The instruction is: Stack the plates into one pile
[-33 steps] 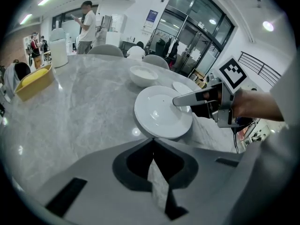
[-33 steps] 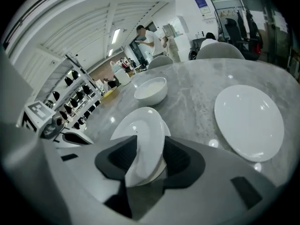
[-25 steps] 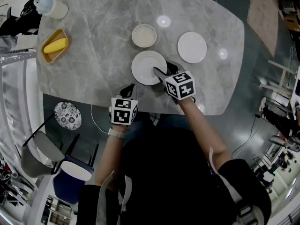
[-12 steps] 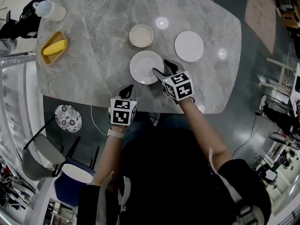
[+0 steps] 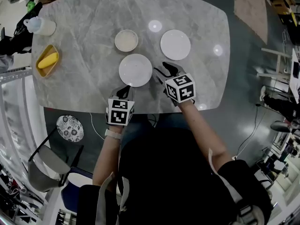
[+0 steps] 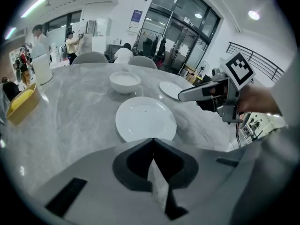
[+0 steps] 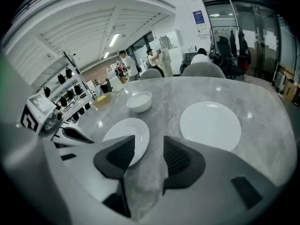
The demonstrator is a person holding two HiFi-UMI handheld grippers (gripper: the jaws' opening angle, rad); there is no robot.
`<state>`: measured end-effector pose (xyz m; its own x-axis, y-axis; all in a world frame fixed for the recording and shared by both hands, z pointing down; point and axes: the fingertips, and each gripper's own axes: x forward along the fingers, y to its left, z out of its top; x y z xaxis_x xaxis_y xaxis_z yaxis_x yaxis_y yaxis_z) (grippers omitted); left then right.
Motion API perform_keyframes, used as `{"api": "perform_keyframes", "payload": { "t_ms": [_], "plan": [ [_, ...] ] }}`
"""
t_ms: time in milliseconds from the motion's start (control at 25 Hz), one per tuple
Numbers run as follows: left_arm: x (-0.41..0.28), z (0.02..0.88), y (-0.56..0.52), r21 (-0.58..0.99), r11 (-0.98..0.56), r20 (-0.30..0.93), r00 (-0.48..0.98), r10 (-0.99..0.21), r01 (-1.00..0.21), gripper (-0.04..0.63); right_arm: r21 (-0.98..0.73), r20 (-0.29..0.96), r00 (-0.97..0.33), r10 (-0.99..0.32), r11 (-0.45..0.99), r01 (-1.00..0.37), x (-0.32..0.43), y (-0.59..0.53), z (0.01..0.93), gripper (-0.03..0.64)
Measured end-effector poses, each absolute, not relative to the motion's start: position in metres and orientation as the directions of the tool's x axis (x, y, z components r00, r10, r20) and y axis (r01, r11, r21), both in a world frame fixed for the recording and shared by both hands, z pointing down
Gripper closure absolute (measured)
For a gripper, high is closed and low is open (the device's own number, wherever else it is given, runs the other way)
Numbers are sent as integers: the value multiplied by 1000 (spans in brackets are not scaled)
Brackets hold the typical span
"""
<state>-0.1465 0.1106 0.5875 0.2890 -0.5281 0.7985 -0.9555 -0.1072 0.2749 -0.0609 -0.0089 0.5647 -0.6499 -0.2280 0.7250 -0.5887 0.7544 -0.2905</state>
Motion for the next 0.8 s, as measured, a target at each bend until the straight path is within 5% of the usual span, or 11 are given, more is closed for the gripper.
{"api": "perform_keyframes", "payload": {
  "t_ms": [400,800],
  "plan": [
    [-110,574,77,246,-207,789,320,-525,-947,588,-241,720,-613,-325,711,-660,-4,-29,543,554],
    [-64,569,32,235,-301,778,364,-512,-924,588,-242,721,-583,-375,652,-718,48,-55,531,560]
  ]
}}
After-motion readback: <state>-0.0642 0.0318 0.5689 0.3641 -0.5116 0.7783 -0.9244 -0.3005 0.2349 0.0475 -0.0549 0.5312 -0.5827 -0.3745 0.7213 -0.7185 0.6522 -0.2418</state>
